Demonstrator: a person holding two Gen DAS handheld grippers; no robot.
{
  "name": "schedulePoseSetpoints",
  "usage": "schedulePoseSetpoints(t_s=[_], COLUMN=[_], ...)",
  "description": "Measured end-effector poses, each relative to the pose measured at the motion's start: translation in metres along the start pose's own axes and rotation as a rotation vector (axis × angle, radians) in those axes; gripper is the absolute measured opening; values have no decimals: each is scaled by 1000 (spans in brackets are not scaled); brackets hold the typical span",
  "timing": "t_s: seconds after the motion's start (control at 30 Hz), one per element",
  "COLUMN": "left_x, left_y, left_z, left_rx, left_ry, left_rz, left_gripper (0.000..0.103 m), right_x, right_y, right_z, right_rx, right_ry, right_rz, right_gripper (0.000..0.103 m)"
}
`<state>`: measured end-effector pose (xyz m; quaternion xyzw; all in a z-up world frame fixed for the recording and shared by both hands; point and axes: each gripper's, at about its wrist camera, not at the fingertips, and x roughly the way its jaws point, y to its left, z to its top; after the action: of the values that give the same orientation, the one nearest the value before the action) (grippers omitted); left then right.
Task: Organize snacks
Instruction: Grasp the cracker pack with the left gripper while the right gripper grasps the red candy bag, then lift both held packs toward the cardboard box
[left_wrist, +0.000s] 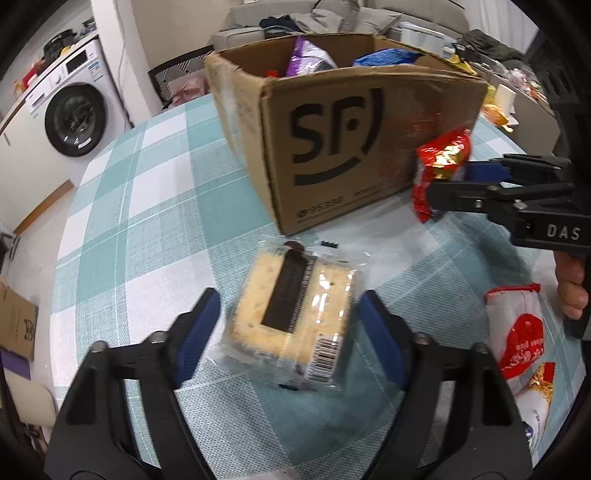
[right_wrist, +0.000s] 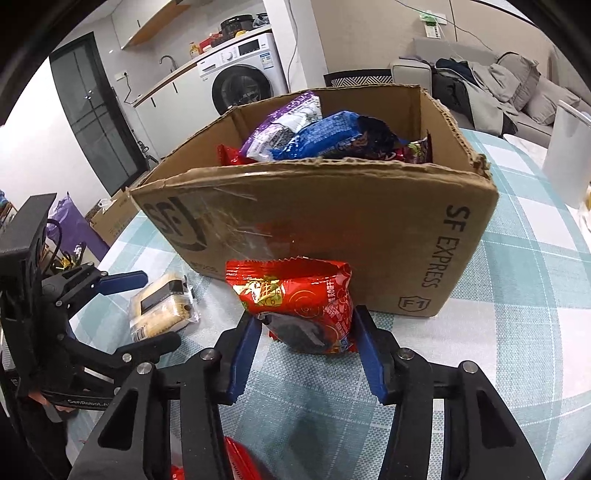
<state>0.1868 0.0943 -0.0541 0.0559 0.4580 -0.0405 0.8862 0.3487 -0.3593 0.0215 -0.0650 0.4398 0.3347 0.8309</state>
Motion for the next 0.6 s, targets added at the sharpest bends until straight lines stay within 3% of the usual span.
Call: schedulePoseSetpoints(t_s=[0.1,0.6], left_x=[-2,-8], left_y=[-3,-3], left_z=[0,0], left_rx=[14,2], left_ry=[-8,-28], left_rz=[1,-23], left_gripper=[59,58], right_x=[0,-5], right_y=[2,7], right_z=[-1,-1], right_rx=[-9,-29], right_ry=[1,-13], right_rz=[2,16], right_gripper=[49,48])
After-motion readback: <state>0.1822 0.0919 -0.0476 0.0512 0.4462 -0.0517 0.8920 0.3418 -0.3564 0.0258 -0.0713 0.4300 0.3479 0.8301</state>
